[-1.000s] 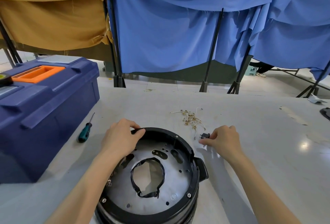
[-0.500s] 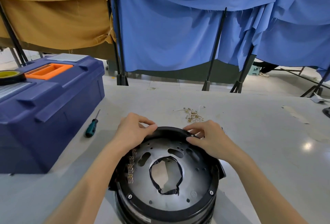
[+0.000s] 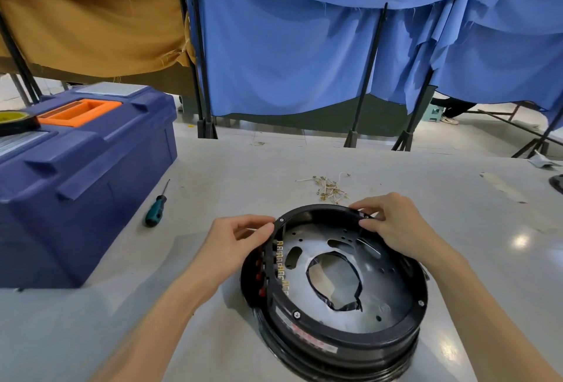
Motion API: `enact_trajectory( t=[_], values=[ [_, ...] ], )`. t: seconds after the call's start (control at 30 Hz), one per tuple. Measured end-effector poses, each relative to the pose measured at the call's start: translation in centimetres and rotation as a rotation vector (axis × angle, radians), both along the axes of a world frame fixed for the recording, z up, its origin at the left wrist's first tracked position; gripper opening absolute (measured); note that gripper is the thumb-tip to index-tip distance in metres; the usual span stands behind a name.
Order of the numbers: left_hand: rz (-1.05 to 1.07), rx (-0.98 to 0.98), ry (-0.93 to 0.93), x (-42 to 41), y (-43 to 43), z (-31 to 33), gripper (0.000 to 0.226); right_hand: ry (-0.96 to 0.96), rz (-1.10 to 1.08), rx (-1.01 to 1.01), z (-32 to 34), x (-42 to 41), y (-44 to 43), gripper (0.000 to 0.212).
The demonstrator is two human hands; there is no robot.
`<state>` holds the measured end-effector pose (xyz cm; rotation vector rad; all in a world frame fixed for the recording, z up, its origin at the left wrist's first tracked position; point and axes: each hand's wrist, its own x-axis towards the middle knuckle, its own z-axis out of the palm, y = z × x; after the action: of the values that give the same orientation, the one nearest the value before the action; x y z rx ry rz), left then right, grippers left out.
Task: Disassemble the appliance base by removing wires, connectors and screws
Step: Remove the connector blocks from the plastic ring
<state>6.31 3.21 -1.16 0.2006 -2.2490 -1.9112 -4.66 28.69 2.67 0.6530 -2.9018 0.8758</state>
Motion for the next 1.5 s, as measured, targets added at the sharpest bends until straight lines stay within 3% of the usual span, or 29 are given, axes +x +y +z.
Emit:
enact_trajectory(
  t=[0.17, 0.3, 0.47, 0.57, 0.67, 0.8, 1.0, 1.17, 1.23, 1.3, 1.4, 1.5],
  values=[
    [0.088, -0.132, 0.029, -0.7, 0.9, 0.8, 0.026, -0.006, 0.026, 0.022, 0.1, -0.2, -0.2, 0.033],
    [-0.016, -0.327, 0.001, -1.6, 1.6, 1.8, 0.048, -0.042, 0.15, -0.063, 0.4, 0.1, -1.5, 0.033],
    [-0.068, -0.407, -0.005, -2.5, 2.0, 1.9, 0.044, -0.105, 0.211, -0.207, 1.0, 0.7, -2.7, 0.029],
    [-0.055, -0.408, 0.043, -2.3, 1.7, 1.5, 0.047, -0.017, 0.095, -0.011, 2.3, 1.0, -1.3, 0.048],
    [-0.005, -0.498, 0.074, -2.2, 1.3, 1.3, 0.053, -0.13, 0.039, 0.197, 3.6, 1.6, 0.3, 0.062],
    [0.025, -0.561, -0.02, -2.2, 1.0, 1.3, 0.073, -0.24, 0.046, 0.387, 3.7, 2.4, 0.4, 0.051],
    [0.108, -0.729, -0.065, -2.2, 1.1, 2.3, 0.075, -0.097, 0.134, 0.333, 2.6, 1.3, -1.4, 0.02],
    [0.154, -0.813, -0.019, -2.5, 1.0, 2.6, 0.062, 0.032, 0.129, 0.168, 0.7, 0.0, -3.4, 0.043],
    [0.216, -0.875, -0.028, -2.7, 0.8, 2.7, 0.057, -0.035, 0.101, -0.059, 0.2, 0.2, -3.9, 0.044],
    [0.281, -0.992, -0.065, -2.8, 0.3, 2.5, 0.055, -0.076, 0.063, -0.12, 0.4, 0.5, -3.6, 0.053],
    [0.309, -1.099, -0.115, -2.8, -0.4, 2.3, 0.058, -0.083, 0.032, 0.128, 1.5, 1.4, -2.1, 0.066],
    [0.226, -1.036, -0.118, -3.0, -0.5, 2.2, 0.061, -0.18, 0.079, 0.27, 2.2, 2.1, -1.4, 0.047]
  ],
)
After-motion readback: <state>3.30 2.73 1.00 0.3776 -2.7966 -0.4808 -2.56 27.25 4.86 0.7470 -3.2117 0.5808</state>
